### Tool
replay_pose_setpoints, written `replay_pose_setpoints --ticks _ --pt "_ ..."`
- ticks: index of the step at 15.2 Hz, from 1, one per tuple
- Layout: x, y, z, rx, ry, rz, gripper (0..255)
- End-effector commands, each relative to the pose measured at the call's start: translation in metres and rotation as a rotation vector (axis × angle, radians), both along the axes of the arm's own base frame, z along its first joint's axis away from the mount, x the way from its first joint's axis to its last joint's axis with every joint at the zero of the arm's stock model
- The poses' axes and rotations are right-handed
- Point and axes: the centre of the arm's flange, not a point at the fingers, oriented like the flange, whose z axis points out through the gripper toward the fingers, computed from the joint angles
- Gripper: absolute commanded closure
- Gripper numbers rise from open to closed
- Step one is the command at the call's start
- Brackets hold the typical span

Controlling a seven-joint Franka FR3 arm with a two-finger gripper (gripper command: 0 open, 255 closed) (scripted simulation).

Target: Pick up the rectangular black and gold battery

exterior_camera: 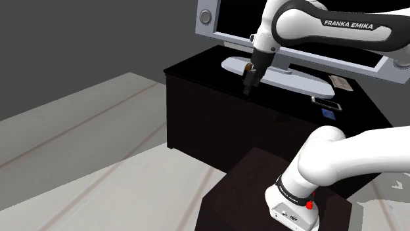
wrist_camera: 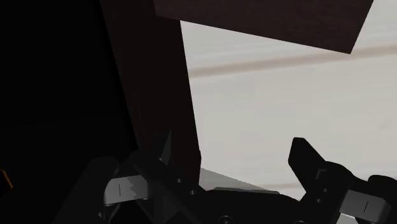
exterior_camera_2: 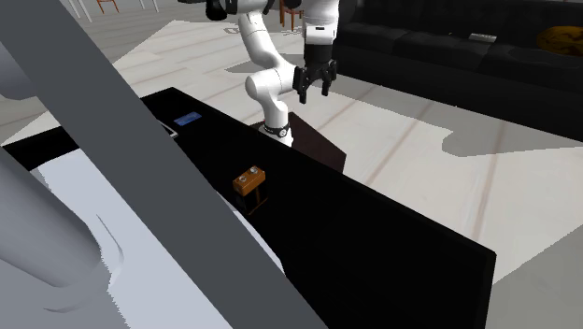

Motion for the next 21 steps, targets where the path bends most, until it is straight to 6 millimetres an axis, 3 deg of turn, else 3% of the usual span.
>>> replay_pose_setpoints --ticks 1,21 --pt "0.000 0.000 0.000 0.000 0.000 0.000 0" --pt "0.131 -0.233 0.005 0.061 -0.066 0.056 0"
